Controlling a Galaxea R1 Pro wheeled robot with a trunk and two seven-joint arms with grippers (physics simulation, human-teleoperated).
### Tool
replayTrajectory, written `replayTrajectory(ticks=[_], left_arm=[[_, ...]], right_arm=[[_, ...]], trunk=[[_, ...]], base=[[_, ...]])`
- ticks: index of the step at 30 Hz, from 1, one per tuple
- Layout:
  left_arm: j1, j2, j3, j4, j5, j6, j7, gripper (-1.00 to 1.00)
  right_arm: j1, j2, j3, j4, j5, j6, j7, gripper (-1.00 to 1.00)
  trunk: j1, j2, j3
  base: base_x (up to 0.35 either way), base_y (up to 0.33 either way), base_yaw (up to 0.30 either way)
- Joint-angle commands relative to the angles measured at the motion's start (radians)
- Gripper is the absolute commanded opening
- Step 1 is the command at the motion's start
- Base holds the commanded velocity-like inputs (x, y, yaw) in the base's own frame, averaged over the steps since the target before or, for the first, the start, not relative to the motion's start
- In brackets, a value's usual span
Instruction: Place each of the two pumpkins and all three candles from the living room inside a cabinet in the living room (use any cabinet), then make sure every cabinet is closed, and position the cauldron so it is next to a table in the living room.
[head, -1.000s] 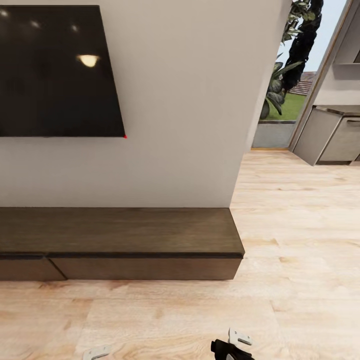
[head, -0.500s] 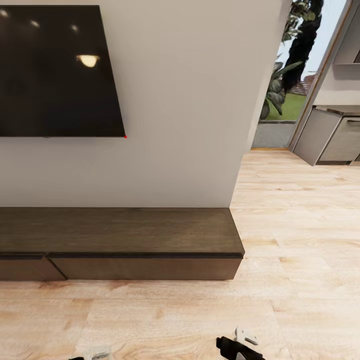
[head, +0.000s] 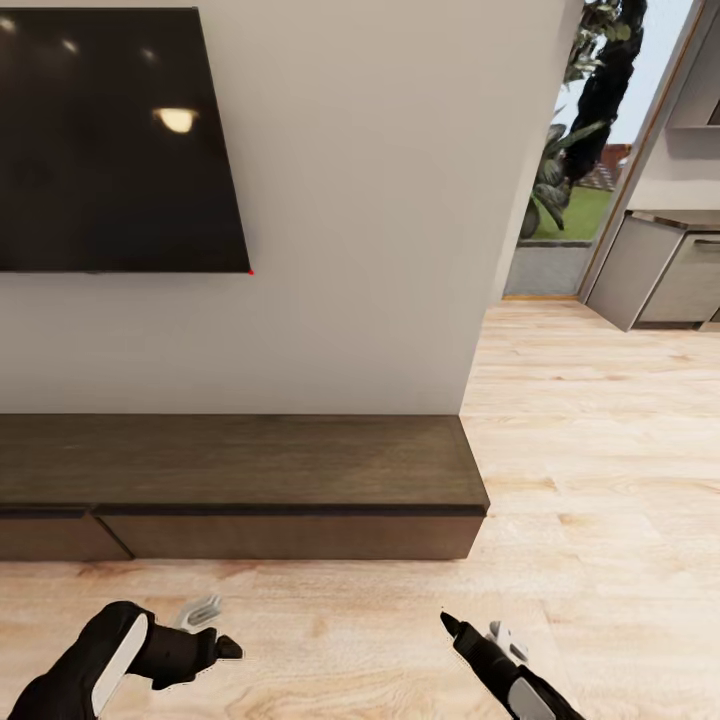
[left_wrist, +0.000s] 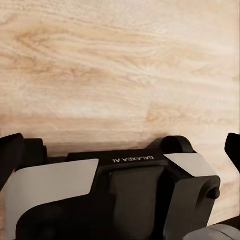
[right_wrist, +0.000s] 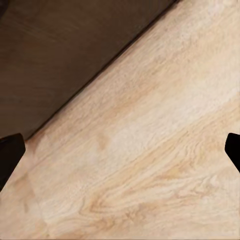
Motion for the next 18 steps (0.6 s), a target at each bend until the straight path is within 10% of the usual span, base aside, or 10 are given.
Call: replayTrajectory(ticks=[1, 18], left_arm=[[-0.003, 0.010, 0.006, -0.002, 0.002, 0.001, -0.002, 1.00], [-0.026, 0.050, 0.059, -0.004, 0.094, 0.023, -0.067, 1.00]], right_arm=[[0.000, 0.003, -0.006, -0.016, 0.000, -0.007, 0.000, 1.00], [-0.014, 0.080, -0.029, -0.145, -0.010, -0.154, 0.008, 1.00]], trunk=[[0.004, -0.007, -0.003], [0.069, -0.126, -0.057]], base=[[0.000, 0.000, 0.000], [0.000, 0.000, 0.000]])
